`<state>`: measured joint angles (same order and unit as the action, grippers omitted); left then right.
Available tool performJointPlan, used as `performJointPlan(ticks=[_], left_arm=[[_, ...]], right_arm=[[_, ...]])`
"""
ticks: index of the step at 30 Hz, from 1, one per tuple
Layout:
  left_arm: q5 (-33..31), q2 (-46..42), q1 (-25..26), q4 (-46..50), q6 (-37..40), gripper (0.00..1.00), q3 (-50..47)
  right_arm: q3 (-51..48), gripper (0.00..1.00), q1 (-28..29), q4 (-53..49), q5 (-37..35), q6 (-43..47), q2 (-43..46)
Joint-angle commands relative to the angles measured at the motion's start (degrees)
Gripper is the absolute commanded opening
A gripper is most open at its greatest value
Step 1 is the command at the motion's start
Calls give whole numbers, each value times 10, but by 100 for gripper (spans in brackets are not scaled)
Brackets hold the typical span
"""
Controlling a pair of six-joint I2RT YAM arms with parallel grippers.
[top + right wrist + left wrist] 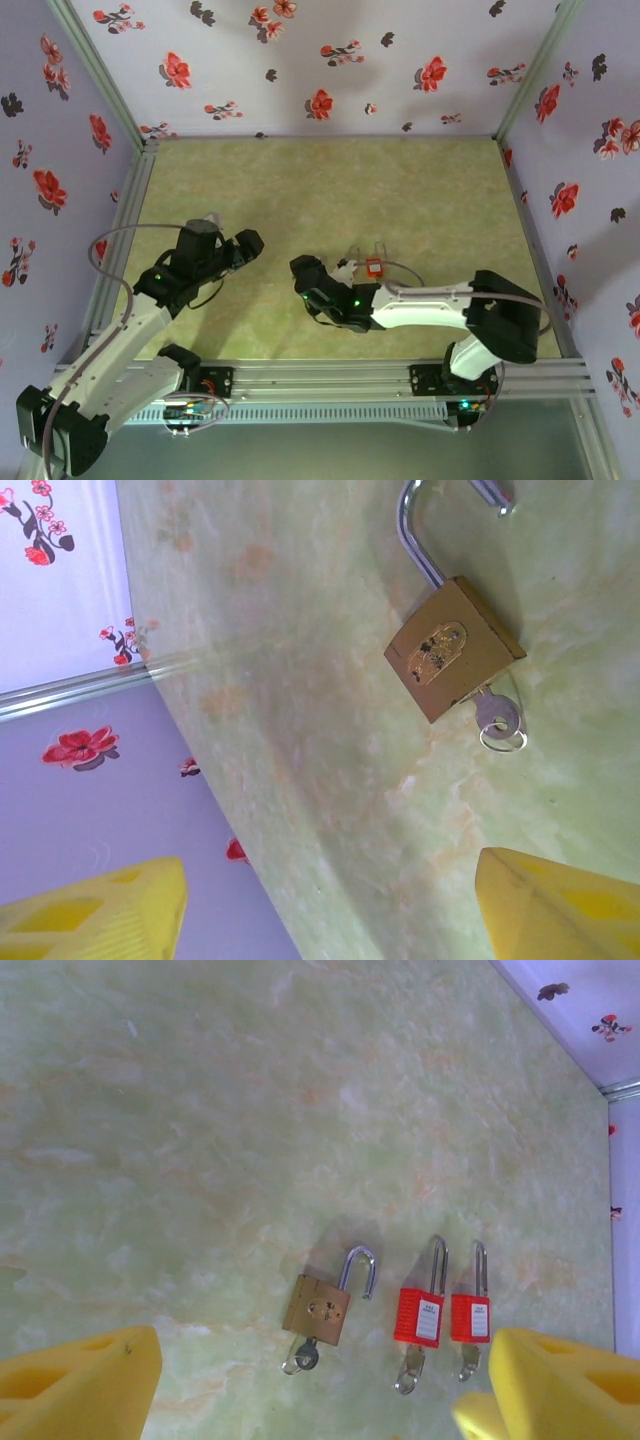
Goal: Unlock with the key
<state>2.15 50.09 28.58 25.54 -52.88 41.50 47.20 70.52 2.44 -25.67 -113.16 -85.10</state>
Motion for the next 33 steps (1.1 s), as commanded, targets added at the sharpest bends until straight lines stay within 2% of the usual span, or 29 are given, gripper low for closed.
performJointPlan(ticks=[1, 5, 8, 9, 11, 13, 14, 16, 18, 22, 25, 27, 30, 33], left_arm=[[1, 2, -5, 9, 23, 93, 23], [-7, 3, -6, -3, 78, 100, 39], [-20, 5, -13, -11, 142, 100, 64], [-23, 7, -18, -15, 156, 100, 69], [-24, 12, -41, -29, 182, 100, 69], [-25, 18, -67, -48, 210, 100, 61], [-25, 22, -81, -62, 225, 100, 54], [-32, 23, -109, -95, 254, 100, 34], [-40, 21, -136, -138, 283, 100, 8], [-46, 11, -186, -239, 357, 100, -52], [-46, 24, -227, -314, 401, 100, -101], [-45, 42, -246, -375, 437, 100, -132], [-42, 86, -273, -464, 465, 100, -165], [-26, 155, -280, -537, 505, 100, -183]], right_arm=[[16, 83, -4, -103, -43, 51, 59], [56, 88, -64, -183, -12, 236, 120], [126, 96, -123, -341, -1, 420, 151], [140, 96, -135, -375, -9, 472, 158], [160, 99, -164, -458, -74, 573, 185], [144, 99, -194, -466, -138, 680, 223], [125, 99, -214, -455, -175, 728, 249], [74, 99, -277, -391, -180, 810, 304], [21, 99, -359, -318, -159, 876, 354], [-68, 99, -531, -191, -52, 979, 401], [-110, 99, -633, -130, 9, 1015, 362], [-128, 99, -681, -84, 40, 1025, 317], [-157, 99, -712, 28, 57, 1042, 240], [-198, 99, -717, 189, 56, 1063, 164]])
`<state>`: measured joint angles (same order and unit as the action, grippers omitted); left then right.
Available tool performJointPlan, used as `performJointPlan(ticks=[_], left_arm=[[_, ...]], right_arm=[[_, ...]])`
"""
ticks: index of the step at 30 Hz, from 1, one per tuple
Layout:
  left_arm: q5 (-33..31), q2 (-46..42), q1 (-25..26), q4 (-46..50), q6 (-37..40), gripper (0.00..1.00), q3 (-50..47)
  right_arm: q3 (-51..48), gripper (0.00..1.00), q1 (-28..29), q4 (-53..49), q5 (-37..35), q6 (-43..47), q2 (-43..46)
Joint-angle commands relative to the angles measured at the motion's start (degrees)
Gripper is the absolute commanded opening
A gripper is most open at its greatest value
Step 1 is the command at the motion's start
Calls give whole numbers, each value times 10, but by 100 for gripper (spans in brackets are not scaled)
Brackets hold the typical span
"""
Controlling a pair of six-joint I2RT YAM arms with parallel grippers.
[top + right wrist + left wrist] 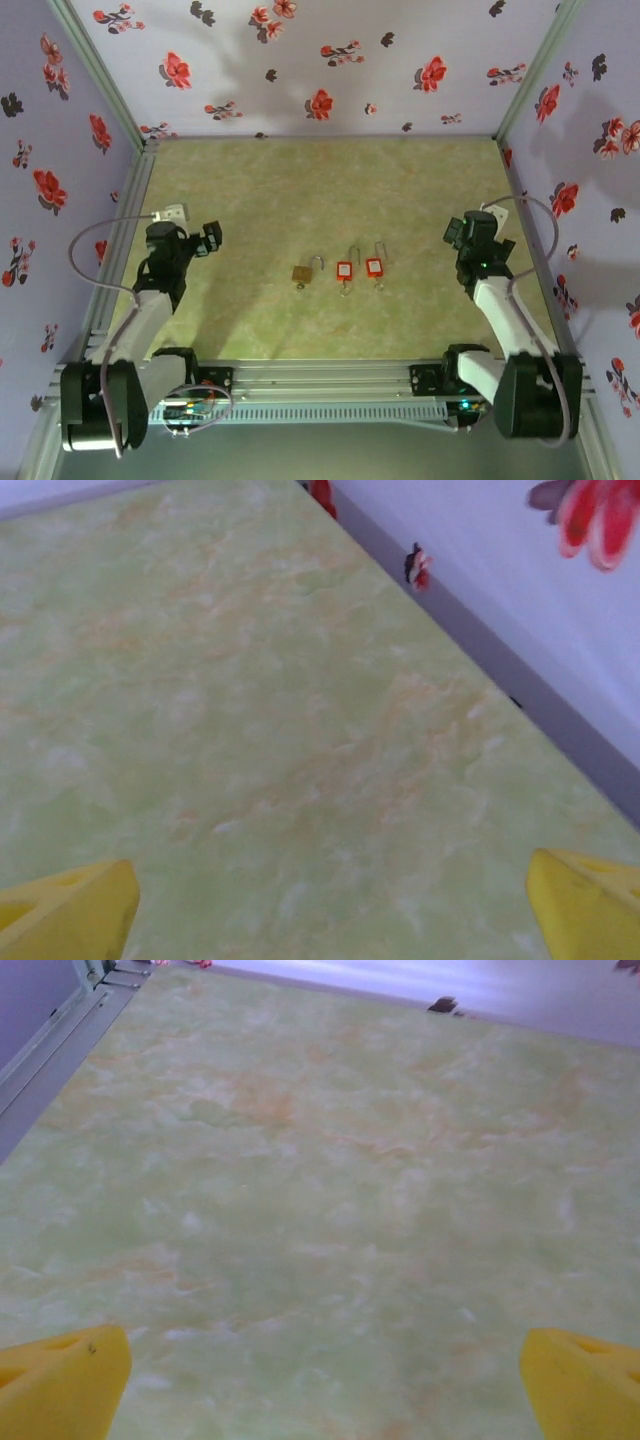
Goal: Unlock with the key
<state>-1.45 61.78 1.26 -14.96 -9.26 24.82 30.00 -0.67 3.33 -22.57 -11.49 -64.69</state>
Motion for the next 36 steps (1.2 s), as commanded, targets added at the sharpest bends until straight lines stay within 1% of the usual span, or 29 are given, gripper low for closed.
performJointPlan(ticks=[1, 2, 3, 4, 6, 7, 9, 10, 11, 12, 13, 14, 15, 16, 18, 19, 20, 21, 22, 23, 25, 27, 30, 32, 36], left_arm=[[15, 65, -7, -183, 71, 100, -32], [18, 91, -8, -240, 70, 100, -49], [23, 113, -9, -287, 90, 100, -65], [32, 136, -9, -330, 102, 100, -73], [52, 169, -12, -374, 119, 100, -74], [65, 194, -18, -385, 118, 100, -73], [99, 253, -19, -449, 132, 100, -74], [96, 269, -23, -469, 123, 100, -74], [102, 255, -35, -420, 113, 100, -67], [113, 258, -41, -414, 110, 100, -60], [121, 266, -42, -406, 110, 100, -49], [128, 260, -42, -368, 113, 100, -34], [134, 264, -46, -378, 110, 100, -36], [145, 265, -51, -379, 107, 100, -37], [150, 266, -54, -378, 105, 100, -35], [151, 264, -55, -374, 106, 100, -34], [151, 265, -55, -376, 106, 100, -34], [151, 265, -55, -375, 106, 100, -34], [150, 265, -55, -376, 106, 100, -34], [150, 265, -55, -375, 106, 100, -34], [136, 266, -55, -373, 100, 100, -32], [113, 266, -55, -372, 92, 100, -31], [108, 266, -54, -371, 89, 100, -31], [108, 266, -55, -372, 89, 100, -31], [108, 266, -55, -372, 89, 100, -31]], right_arm=[[-42, 99, -7, 238, 23, 47, -61], [-47, 99, -9, 288, 30, 62, -86], [-31, 99, -8, 257, 31, 71, -95], [-41, 99, -12, 258, 58, 70, -102], [-108, 99, -13, 363, 87, 84, -102], [-132, 99, -14, 431, 81, 83, -107], [-120, 99, -18, 378, 81, 73, -87], [-127, 99, -19, 400, 81, 76, -93], [-133, 99, -15, 416, 94, 89, -94], [-132, 99, -10, 399, 124, 105, -87], [-126, 99, -3, 383, 141, 96, -81], [-136, 99, -1, 420, 147, 76, -91], [-145, 99, 4, 468, 150, 69, -106], [-140, 99, 11, 494, 139, 67, -136], [-112, 99, 30, 487, 119, 81, -190], [-109, 99, 35, 518, 115, 89, -227], [-110, 99, 36, 572, 96, 90, -264], [-111, 99, 31, 576, 81, 76, -271], [-99, 99, 19, 509, 79, 50, -243], [-81, 99, 12, 452, 63, 30, -231], [-92, 99, 26, 516, 40, 51, -257], [-84, 99, 25, 475, 42, 44, -242], [-93, 99, 26, 510, 42, 50, -250], [-89, 99, 26, 485, 43, 46, -241], [-89, 99, 26, 494, 45, 50, -246]])
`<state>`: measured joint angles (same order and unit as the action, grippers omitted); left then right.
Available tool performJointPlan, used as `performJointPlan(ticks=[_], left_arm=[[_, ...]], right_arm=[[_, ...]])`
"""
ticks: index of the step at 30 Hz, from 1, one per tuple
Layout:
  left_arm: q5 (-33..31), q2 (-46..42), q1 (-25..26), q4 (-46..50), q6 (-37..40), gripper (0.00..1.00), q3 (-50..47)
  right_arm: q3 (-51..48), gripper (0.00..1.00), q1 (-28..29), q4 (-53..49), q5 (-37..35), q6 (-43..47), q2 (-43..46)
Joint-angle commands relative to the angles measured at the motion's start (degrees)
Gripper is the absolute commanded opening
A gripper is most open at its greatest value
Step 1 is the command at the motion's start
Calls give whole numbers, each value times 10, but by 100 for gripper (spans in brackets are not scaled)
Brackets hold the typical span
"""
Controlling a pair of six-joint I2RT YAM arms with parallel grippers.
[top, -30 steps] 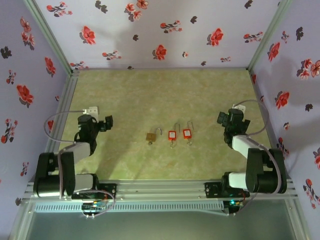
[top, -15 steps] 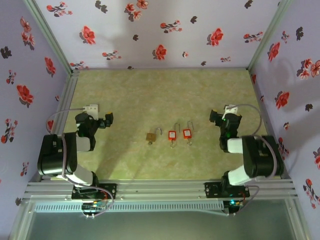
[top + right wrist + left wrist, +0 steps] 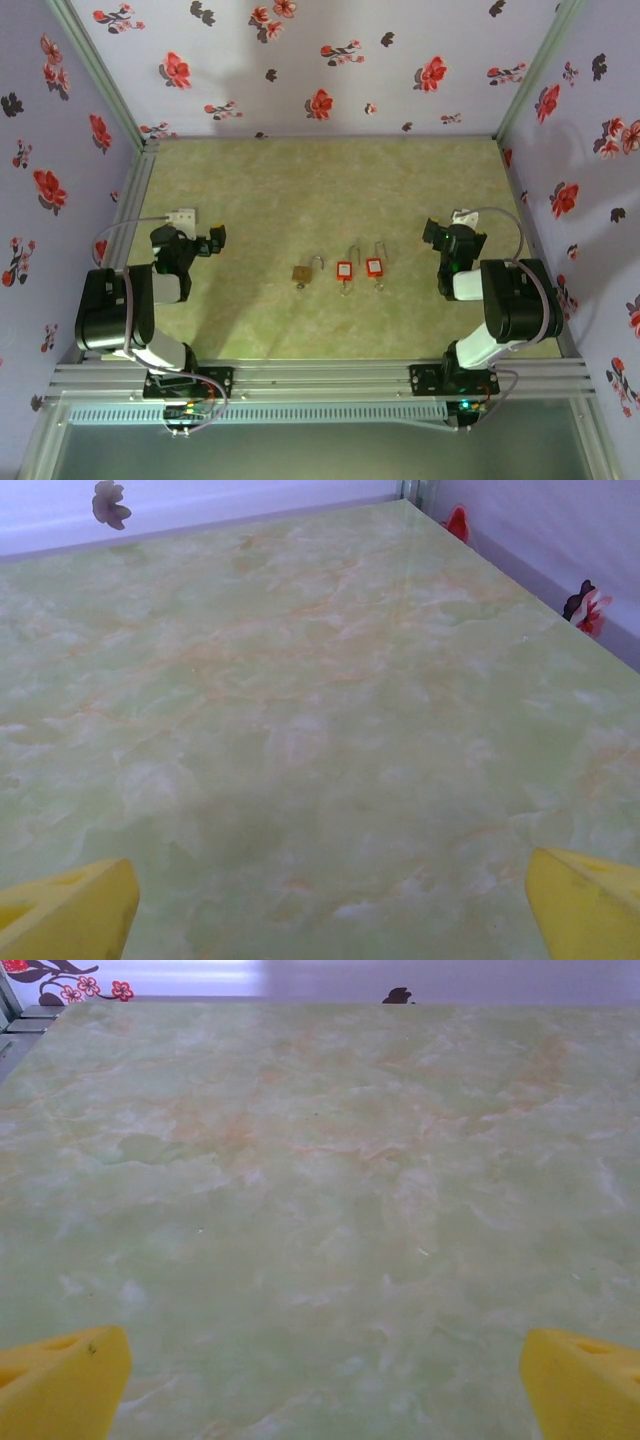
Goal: Unlock with the key
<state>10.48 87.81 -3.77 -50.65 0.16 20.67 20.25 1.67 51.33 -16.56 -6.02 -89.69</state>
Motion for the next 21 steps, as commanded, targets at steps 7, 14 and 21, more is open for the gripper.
performJointPlan(ticks=[7, 14, 21], left_arm=[[-12, 5, -4, -15, -4, 100, 10], [-12, 4, -4, -17, -5, 100, 9], [-12, 4, -4, -17, -3, 100, 8]], right_arm=[[8, 99, 3, 12, -15, -6, 5], [9, 99, 3, 12, -15, -6, 5], [7, 99, 2, 15, -15, -7, 5]])
